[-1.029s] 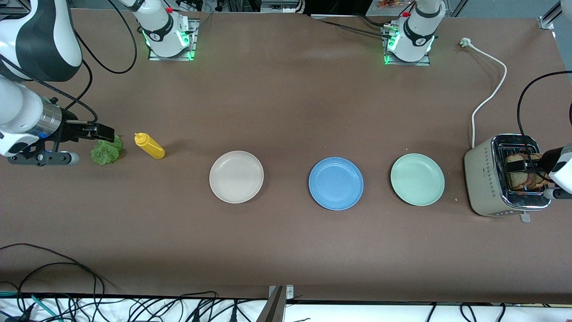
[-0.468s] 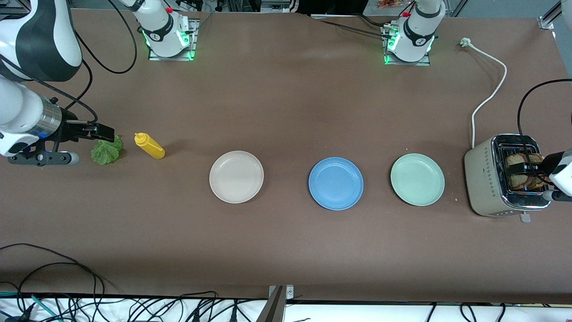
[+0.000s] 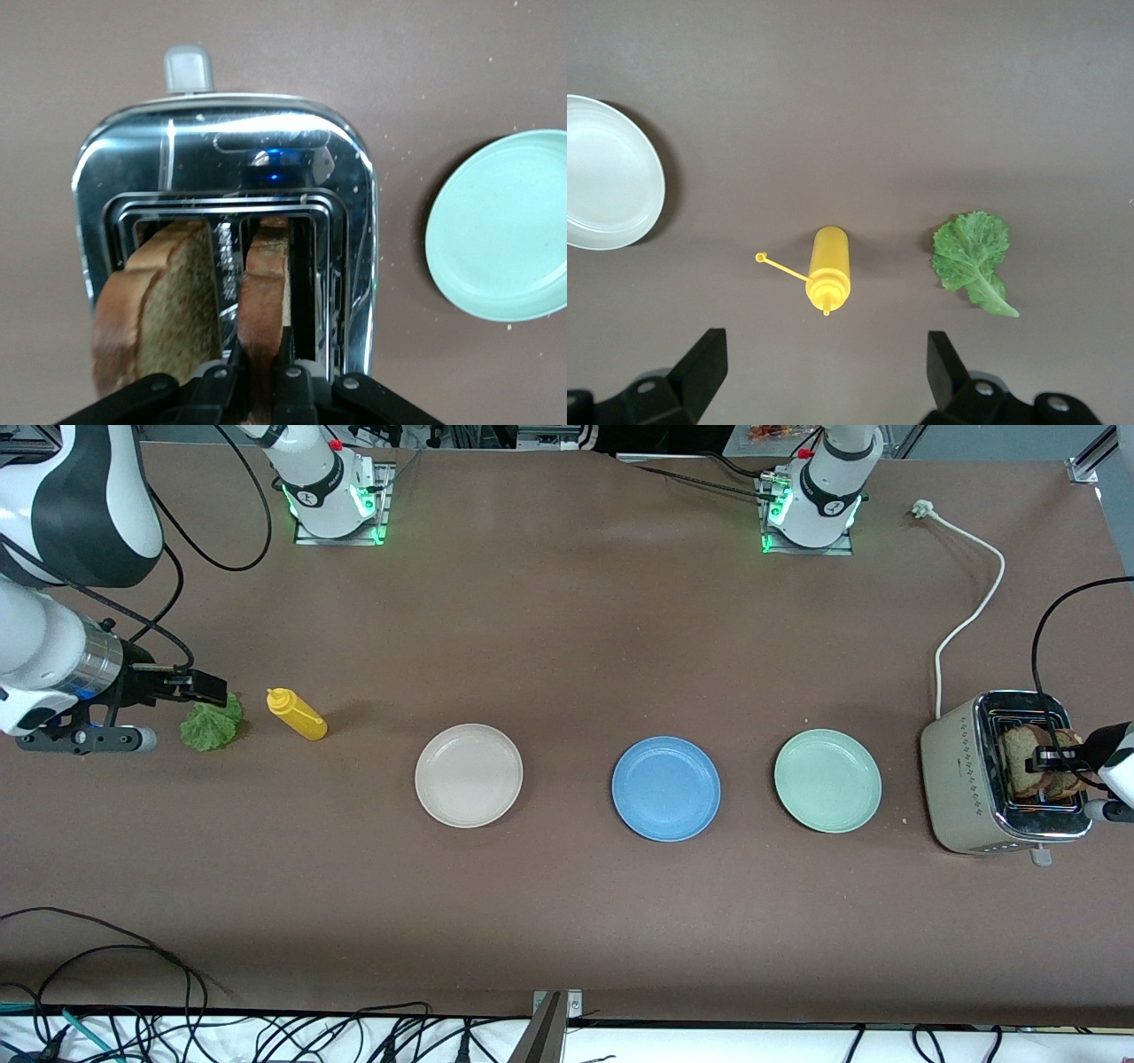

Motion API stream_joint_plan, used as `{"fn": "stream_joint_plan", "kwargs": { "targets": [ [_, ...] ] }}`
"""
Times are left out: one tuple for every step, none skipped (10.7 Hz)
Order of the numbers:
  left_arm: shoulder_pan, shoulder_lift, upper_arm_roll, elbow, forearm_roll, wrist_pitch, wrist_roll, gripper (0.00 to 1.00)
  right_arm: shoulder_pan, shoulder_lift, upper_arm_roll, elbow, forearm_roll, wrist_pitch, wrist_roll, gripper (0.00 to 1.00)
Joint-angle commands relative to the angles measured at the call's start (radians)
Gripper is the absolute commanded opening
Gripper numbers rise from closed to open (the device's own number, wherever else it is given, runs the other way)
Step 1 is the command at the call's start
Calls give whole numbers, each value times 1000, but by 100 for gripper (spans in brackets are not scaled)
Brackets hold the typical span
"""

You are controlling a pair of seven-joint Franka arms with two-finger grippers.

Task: Make sandwich in blue plate with both arms
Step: 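Grasp the toast slice with the left gripper and lift it out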

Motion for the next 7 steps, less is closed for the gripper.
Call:
{"fn": "stream_joint_plan", "kwargs": {
  "targets": [
    [3,-81,-12,16,42,-105,22,0,-5,6,0,9,15,-2,-15,100],
    [3,-115,-14,19,42,-147,31,0,-8,6,0,11,15,-2,-15,100],
    [3,-149,-17,19,40,-196,31,0,-8,6,-2,11,15,-2,-15,100],
    [2,-187,-24,20,36,-246,29,0,-8,10,-2,11,15,-2,-15,100],
    [-4,-228,-25,37,36,-302,28,0,-8,10,-2,11,15,-2,-15,100],
    [-5,-252,-35,63,36,-355,28,0,-8,10,-2,11,15,-2,-15,100],
    [-5,-264,-55,95,37,-394,28,0,-8,10,-2,11,15,-2,-15,100]
  ]
}}
